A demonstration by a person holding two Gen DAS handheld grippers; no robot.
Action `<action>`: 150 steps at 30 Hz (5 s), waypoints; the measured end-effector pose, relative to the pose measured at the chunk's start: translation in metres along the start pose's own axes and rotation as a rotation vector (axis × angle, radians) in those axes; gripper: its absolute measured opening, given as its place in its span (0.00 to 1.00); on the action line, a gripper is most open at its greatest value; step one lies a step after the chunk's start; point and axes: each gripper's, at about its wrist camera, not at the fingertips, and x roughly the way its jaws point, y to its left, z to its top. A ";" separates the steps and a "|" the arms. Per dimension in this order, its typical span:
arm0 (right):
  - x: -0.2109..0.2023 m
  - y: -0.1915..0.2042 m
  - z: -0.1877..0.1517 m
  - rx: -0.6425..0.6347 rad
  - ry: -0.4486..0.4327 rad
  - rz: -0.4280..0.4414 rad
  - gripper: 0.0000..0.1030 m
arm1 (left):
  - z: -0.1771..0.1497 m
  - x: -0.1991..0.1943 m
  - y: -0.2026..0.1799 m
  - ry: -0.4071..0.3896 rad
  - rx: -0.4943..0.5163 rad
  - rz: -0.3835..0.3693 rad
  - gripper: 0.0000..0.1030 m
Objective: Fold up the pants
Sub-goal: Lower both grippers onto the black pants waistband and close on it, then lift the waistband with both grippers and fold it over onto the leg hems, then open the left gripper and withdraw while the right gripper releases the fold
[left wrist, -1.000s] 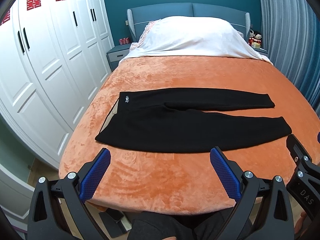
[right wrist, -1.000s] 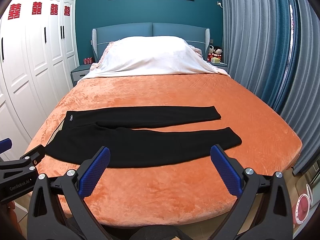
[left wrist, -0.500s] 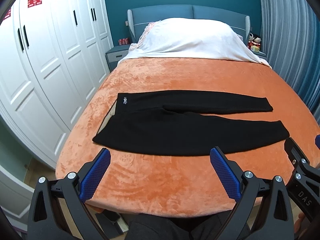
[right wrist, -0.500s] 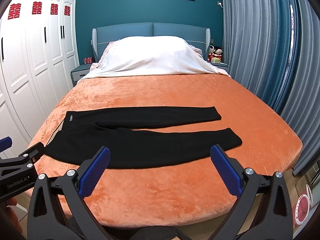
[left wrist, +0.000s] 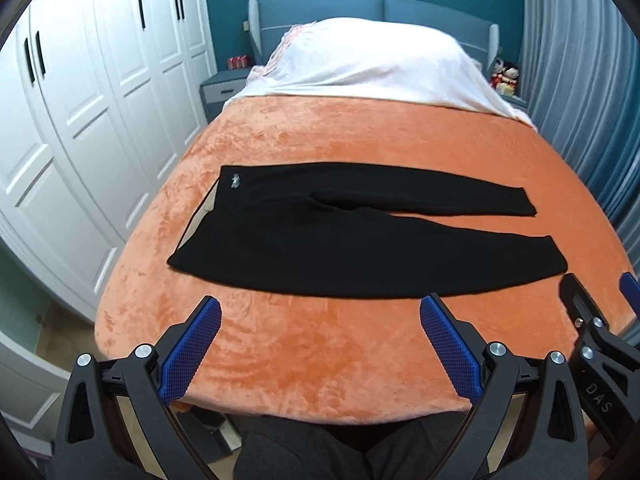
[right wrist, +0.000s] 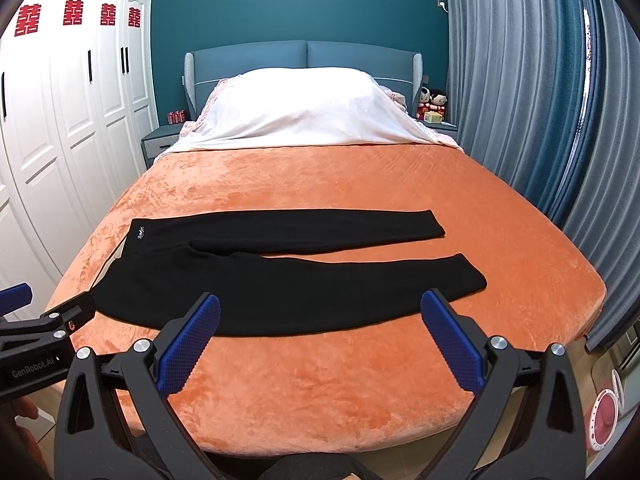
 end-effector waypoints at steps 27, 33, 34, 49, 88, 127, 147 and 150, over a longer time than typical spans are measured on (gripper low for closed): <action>0.087 -0.029 0.010 0.048 0.063 0.071 0.96 | 0.024 0.077 -0.002 0.056 -0.014 -0.022 0.95; 0.222 -0.136 0.047 0.133 0.122 0.018 0.96 | 0.054 0.174 0.015 0.195 -0.021 -0.028 0.95; 0.249 -0.158 0.055 0.152 0.140 0.007 0.96 | 0.065 0.197 0.023 0.211 -0.001 0.025 0.95; 0.542 -0.307 0.117 0.148 0.346 -0.077 0.96 | 0.199 0.413 0.175 0.224 -0.193 0.299 0.95; 0.443 -0.264 0.162 0.114 0.213 0.157 0.15 | 0.228 0.344 0.242 0.127 -0.209 0.006 0.22; 0.297 -0.238 0.004 0.013 0.377 0.023 0.16 | 0.012 0.318 0.255 0.457 -0.521 0.018 0.25; 0.284 -0.258 -0.028 0.086 0.381 -0.054 0.44 | -0.010 0.260 0.286 0.414 -0.306 0.237 0.39; 0.265 -0.272 -0.027 0.130 0.351 -0.061 0.46 | 0.001 0.232 0.249 0.323 -0.259 0.253 0.62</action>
